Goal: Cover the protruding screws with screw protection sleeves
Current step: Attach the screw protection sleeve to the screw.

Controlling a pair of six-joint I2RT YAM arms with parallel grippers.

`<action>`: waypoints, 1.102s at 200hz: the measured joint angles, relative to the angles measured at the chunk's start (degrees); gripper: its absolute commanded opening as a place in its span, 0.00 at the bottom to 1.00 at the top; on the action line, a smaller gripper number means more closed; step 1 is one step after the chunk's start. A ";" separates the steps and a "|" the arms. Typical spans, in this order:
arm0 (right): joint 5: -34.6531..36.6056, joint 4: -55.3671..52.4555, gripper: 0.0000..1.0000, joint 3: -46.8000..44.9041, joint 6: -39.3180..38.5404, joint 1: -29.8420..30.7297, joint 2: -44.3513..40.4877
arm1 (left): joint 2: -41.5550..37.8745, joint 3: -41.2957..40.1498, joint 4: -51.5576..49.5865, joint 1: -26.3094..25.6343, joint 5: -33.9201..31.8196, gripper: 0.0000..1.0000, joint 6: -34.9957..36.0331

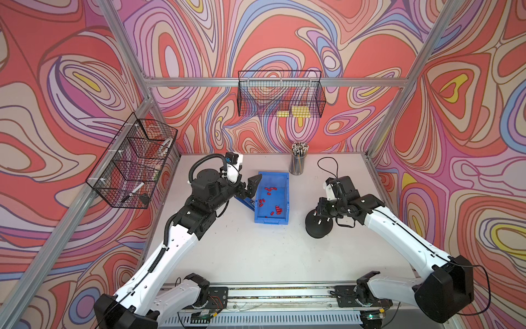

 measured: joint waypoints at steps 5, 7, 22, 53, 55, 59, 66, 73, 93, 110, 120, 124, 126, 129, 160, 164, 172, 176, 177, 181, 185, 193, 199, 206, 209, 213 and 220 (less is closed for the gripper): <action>0.00 -0.02 0.00 0.00 0.00 -0.04 0.00 | 0.00 0.00 0.00 0.00 0.00 0.91 0.00; -0.02 -0.02 0.00 0.00 -0.02 -0.04 0.00 | 0.00 0.00 -0.02 0.00 0.02 0.91 0.00; -0.04 -0.09 0.00 0.00 -0.02 -0.22 0.00 | 0.00 0.00 -0.02 0.00 0.11 0.91 0.00; -0.17 -0.15 0.00 0.00 0.02 -0.33 0.00 | 0.11 0.00 0.00 0.00 0.15 0.91 -0.02; -0.20 -0.15 0.00 0.00 0.02 -0.33 0.00 | 0.11 0.00 -0.02 0.00 0.15 0.91 -0.02; -0.22 -0.15 0.00 -0.02 0.02 -0.35 0.00 | 0.13 0.00 0.00 0.00 0.17 0.91 -0.02; -0.39 -0.11 0.00 -0.07 0.02 -0.39 -0.02 | 0.20 0.00 0.00 0.00 0.20 0.91 -0.04; -0.55 -0.04 0.00 -0.13 0.02 -0.48 -0.02 | 0.22 0.00 0.00 0.00 0.31 0.91 -0.04; -1.14 0.35 0.00 -0.57 0.04 -0.63 -0.02 | 0.22 0.00 0.00 0.00 0.50 0.91 -0.07; -1.55 0.57 0.00 -0.74 0.07 -0.68 -0.02 | 0.24 0.00 0.00 0.00 0.59 0.91 -0.28; -1.64 0.59 0.00 -0.74 0.07 -0.72 -0.02 | 0.26 0.00 0.00 0.00 0.63 0.91 -0.44; -1.68 0.59 0.00 -0.74 0.07 -0.74 -0.02 | 0.26 0.00 0.00 0.00 0.66 0.91 -0.46; -1.68 0.59 0.00 -0.74 0.07 -0.74 -0.02 | 0.26 0.00 0.00 0.00 0.66 0.91 -0.46; -1.70 0.59 0.00 -0.76 0.07 -0.74 -0.02 | 0.26 0.00 0.00 0.00 0.72 0.91 -0.48; -1.90 0.79 0.00 -1.09 0.07 -1.01 -0.02 | 0.26 0.00 0.00 0.00 1.01 0.91 -0.57; -1.88 0.81 0.00 -1.09 0.07 -1.01 -0.02 | 0.26 0.00 0.00 0.00 1.01 0.91 -0.63; -1.88 0.83 0.00 -1.11 0.07 -1.01 -0.02 | 0.26 0.00 0.00 0.00 1.01 0.91 -0.70; -1.86 0.83 0.00 -1.11 0.07 -1.01 -0.02 | 0.26 0.00 0.00 0.00 1.03 0.91 -0.72; -1.86 0.83 0.00 -1.11 0.07 -1.01 -0.02 | 0.26 0.00 0.00 0.00 1.03 0.91 -0.76; -1.86 0.83 0.00 -1.11 0.07 -1.01 -0.02 | 0.26 0.00 0.00 0.00 1.03 0.91 -0.87; -1.86 0.83 0.00 -1.11 0.07 -1.01 -0.02 | 0.26 0.00 0.00 0.00 1.05 0.91 -0.87; -1.84 0.81 0.00 -1.11 0.07 -1.01 -0.02 | 0.26 0.00 0.00 0.00 1.05 0.91 -0.92; -1.84 0.81 0.00 -1.11 0.07 -1.03 -0.02 | 0.26 0.00 0.00 0.00 1.07 0.91 -0.94; -1.81 0.81 0.00 -1.11 0.07 -1.05 -0.02 | 0.26 0.00 0.00 0.00 1.16 0.91 -1.01; -1.79 0.79 0.00 -1.11 0.07 -1.05 -0.02 | 0.26 0.00 0.00 0.00 1.18 0.91 -1.05; -1.79 0.79 0.00 -1.11 0.07 -1.07 -0.02 | 0.26 0.00 0.00 0.00 1.20 0.91 -1.07; -1.66 0.72 0.00 -1.11 0.04 -1.07 -0.02 | 0.26 0.00 0.00 0.00 1.22 0.91 -1.09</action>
